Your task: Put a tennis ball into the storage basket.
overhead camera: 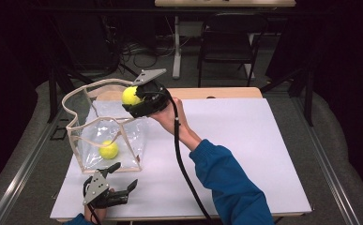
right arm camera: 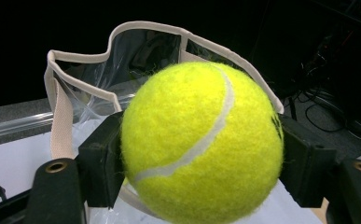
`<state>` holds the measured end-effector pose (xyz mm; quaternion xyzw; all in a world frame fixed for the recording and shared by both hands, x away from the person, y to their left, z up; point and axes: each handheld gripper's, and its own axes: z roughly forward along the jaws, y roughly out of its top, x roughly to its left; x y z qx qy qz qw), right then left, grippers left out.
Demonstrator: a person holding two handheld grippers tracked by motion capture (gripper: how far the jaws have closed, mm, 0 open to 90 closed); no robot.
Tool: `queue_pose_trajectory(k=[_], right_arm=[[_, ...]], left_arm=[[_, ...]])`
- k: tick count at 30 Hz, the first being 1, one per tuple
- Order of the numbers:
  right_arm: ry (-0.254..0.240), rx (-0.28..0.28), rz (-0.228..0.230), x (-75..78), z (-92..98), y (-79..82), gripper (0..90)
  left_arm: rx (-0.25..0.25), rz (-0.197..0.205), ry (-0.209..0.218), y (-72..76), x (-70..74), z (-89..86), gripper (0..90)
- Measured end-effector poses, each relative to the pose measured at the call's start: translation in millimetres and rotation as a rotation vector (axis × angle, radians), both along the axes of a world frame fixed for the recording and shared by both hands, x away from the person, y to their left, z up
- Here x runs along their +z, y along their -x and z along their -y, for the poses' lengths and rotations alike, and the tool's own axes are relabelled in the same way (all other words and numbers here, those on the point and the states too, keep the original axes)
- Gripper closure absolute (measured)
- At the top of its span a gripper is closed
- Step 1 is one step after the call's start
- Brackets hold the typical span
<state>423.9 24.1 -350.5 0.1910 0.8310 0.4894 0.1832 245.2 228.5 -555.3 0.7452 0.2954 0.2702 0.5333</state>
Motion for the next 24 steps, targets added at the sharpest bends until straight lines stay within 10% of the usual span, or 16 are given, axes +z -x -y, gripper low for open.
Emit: queue_pose_trajectory(k=[24], right_arm=[[0.071,-0.011,-0.048,-9.6,-12.8,-7.1,26.3]], left_arm=[[0.002,0.001,0.004,0.4,0.3,-0.5,16.0]])
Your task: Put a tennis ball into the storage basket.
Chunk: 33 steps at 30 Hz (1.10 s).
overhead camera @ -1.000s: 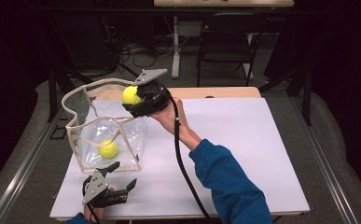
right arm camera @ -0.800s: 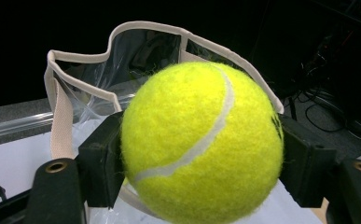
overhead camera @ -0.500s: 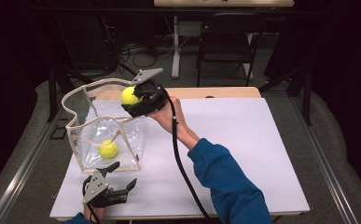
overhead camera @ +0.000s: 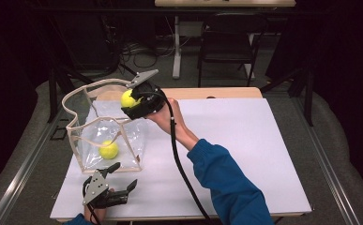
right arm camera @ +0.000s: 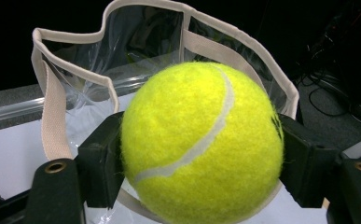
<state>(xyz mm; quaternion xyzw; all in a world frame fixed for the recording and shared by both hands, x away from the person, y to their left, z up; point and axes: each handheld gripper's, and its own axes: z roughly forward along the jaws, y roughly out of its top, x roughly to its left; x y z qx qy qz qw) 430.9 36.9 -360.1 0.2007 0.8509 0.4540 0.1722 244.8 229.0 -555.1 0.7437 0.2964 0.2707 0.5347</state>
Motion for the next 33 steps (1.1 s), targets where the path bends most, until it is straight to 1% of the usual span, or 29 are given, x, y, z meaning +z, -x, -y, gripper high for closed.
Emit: queue_pose_trajectory(k=[2,16,26,29,33], right_arm=[[0.005,-0.003,-0.008,-1.5,-0.4,-0.8,26.2],[0.038,-0.022,-0.02,-6.8,-0.3,-3.2,26.1],[0.062,-0.034,-0.045,-8.3,-0.5,-5.0,25.8],[0.07,-0.04,-0.046,-8.3,-0.6,-4.7,25.6],[0.091,-0.047,-0.041,-8.6,-2.3,-4.2,25.6]], left_arm=[[0.0,0.001,-0.001,0.0,0.0,-0.2,16.0],[0.002,-0.001,0.002,0.3,0.0,-0.1,16.0],[0.003,0.0,0.003,-0.1,-0.2,-0.1,16.0],[0.004,0.0,0.002,-0.1,-0.1,-0.2,15.9],[0.004,0.0,0.002,0.0,-0.1,-0.1,16.0]])
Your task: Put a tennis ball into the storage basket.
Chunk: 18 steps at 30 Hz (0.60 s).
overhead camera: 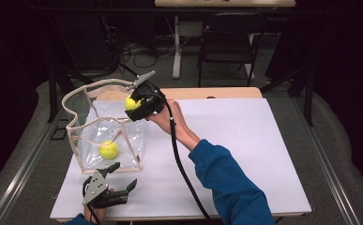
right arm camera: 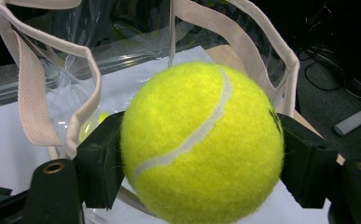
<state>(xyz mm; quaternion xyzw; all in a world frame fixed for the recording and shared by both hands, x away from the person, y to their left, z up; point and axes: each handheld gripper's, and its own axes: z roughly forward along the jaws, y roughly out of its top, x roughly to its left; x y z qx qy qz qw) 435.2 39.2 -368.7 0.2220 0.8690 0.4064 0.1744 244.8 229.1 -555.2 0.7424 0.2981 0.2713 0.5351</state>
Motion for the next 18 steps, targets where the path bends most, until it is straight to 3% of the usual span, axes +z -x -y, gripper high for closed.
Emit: queue_pose_trajectory(k=[8,10,18], right_arm=[[0.003,0.008,-0.01,-1.1,-1.3,-0.3,19.3],[-0.017,0.012,-0.006,0.6,0.3,1.3,13.1],[-0.098,0.045,-0.008,10.6,16.2,4.9,3.0]], left_arm=[[-0.001,-0.001,-0.001,-0.1,0.0,-0.6,16.0],[-0.001,0.0,-0.001,0.1,0.2,-0.6,16.0],[0.0,0.0,-0.001,0.0,0.1,-0.4,16.0]])
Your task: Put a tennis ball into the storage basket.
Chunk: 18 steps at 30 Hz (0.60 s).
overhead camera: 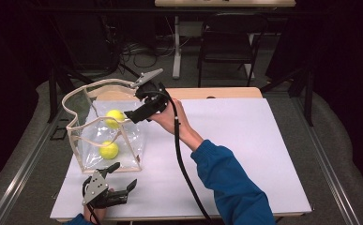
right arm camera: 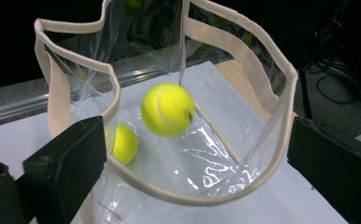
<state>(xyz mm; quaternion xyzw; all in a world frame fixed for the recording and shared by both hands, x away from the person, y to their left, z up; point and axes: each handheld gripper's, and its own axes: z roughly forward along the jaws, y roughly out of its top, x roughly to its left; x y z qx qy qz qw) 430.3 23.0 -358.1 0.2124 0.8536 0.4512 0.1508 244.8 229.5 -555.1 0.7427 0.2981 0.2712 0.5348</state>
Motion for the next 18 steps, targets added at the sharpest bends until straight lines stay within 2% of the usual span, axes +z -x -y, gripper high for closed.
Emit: queue_pose_trajectory(k=[7,18], right_arm=[[-0.036,0.023,-0.019,3.6,14.7,4.4,1.6],[-0.041,0.017,-0.032,-0.4,37.0,11.9,1.0]], left_arm=[[-0.001,0.003,0.002,-0.8,-0.3,0.7,16.0],[-0.007,0.002,-0.001,-2.7,-0.6,2.6,16.0]])
